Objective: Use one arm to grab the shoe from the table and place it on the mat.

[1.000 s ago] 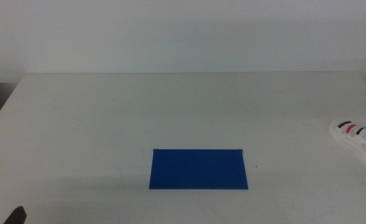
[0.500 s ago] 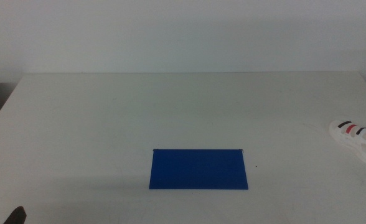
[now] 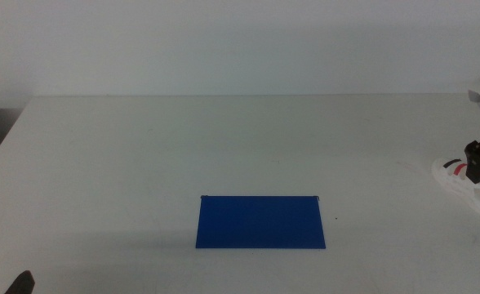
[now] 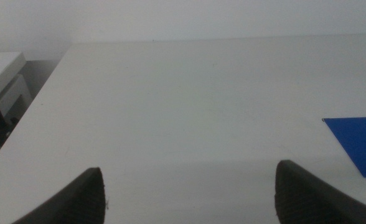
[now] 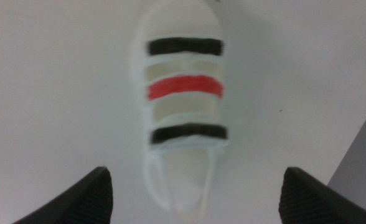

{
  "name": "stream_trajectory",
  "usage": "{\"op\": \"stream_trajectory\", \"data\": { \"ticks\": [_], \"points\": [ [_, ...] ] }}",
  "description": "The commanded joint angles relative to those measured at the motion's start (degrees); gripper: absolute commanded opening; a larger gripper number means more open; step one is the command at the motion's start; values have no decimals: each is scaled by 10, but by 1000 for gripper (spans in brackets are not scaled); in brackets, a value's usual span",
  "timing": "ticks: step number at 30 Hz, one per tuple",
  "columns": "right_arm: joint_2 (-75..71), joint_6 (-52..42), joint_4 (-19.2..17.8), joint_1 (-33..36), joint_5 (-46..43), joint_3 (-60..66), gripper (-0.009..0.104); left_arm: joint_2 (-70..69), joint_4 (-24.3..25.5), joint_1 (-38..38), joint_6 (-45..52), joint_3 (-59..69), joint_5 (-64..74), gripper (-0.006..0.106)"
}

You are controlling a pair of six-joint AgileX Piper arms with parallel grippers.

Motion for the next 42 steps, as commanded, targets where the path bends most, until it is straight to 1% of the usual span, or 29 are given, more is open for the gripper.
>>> {"op": "stream_trajectory", "data": {
  "ticks": [1,5,10,14,17,18,21,26,29,32,34,37,42],
  "points": [
    [-13,-9,-3,-14,-31,-19,79,-8,-4,-3,-3,4,-46,94],
    [11,-4,-1,-18,-51,-19,76,-8,-4,-3,-3,4,-46,94],
    [45,-4,32,-19,-80,-19,72,-8,-4,-3,-3,4,-46,94],
    [69,-5,36,-19,-98,-19,66,-8,-4,-3,-3,4,-46,94],
    [73,-5,37,-17,-106,-20,48,-8,-4,-3,-3,4,-46,94],
    [73,-4,37,-17,-106,-20,38,-8,-4,-3,-3,4,-46,94],
    [63,9,36,-14,-91,-22,-3,-8,-4,-3,-3,4,-46,94],
    [20,80,37,18,-50,-39,-4,-8,-4,-3,-3,4,-46,94],
    [-12,108,32,56,-9,-57,-4,-8,-4,-3,-3,4,-46,94],
    [-35,132,27,108,33,-80,-4,-8,-4,-3,-3,4,-46,94],
    [-43,151,22,155,55,-100,-4,-8,-4,-3,-3,4,-46,94],
    [-44,174,22,225,69,-128,-4,-8,-4,-3,-3,4,-46,94],
    [-44,228,22,330,46,-148,-4,-8,-4,-3,-3,4,-46,94]
  ]
}}
